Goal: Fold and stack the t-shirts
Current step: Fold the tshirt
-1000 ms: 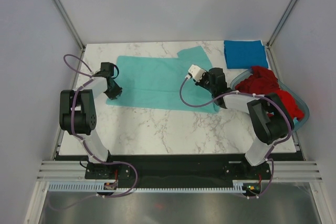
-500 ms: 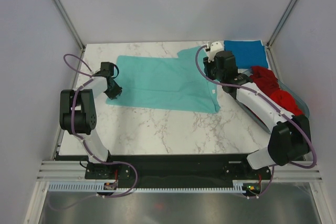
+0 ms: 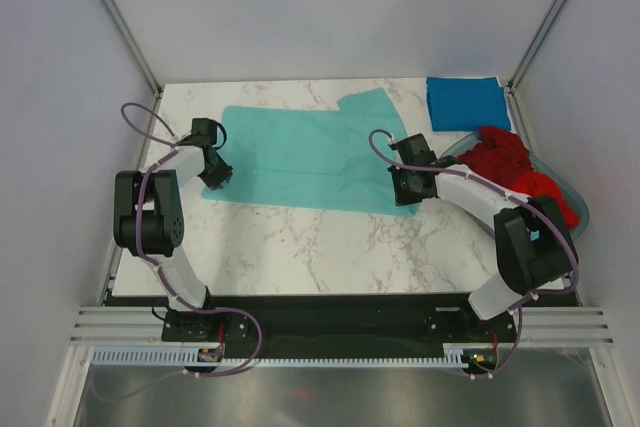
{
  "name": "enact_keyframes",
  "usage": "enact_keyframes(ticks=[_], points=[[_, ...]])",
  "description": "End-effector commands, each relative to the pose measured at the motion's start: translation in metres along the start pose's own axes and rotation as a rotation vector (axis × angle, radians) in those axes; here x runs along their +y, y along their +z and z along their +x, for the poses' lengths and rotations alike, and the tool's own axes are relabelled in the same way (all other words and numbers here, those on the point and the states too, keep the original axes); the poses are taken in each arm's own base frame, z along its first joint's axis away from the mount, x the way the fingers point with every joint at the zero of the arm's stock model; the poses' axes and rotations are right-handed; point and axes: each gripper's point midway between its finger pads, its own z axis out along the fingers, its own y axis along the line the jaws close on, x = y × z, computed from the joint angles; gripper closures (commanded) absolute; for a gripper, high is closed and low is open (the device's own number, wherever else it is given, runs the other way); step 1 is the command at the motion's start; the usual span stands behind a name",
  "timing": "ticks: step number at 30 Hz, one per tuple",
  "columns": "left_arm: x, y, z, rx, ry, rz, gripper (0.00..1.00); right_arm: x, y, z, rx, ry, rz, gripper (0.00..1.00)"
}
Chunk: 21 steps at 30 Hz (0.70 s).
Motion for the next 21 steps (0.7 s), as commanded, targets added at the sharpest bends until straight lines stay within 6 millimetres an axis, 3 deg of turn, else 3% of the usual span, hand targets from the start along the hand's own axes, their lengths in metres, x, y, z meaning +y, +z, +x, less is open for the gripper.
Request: enact_keyframes(ticks=[1,7,14,18,21], points=[[0.015,0.009,0.004,0.01,0.031,-0.069,0.66,-0.01,0.012,0.018,0.053,0.047,0.055,0.82],[0.023,0.008,-0.002,-0.022,0.042,-0.112,0.66,-0.042,0.021,0.04,0.097,0.023,0.222,0.82],[0.033,-0.004,-0.004,-0.056,0.026,-0.139,0.66,-0.046,0.018,0.052,0.098,0.056,0.241,0.79],[0.033,-0.012,0.002,-0.042,0.019,-0.113,0.66,-0.048,0.015,0.062,0.096,0.13,0.265,0.77],[0.043,-0.019,0.007,-0.046,0.015,-0.137,0.66,-0.051,0.012,0.071,0.093,0.171,0.286,0.76]])
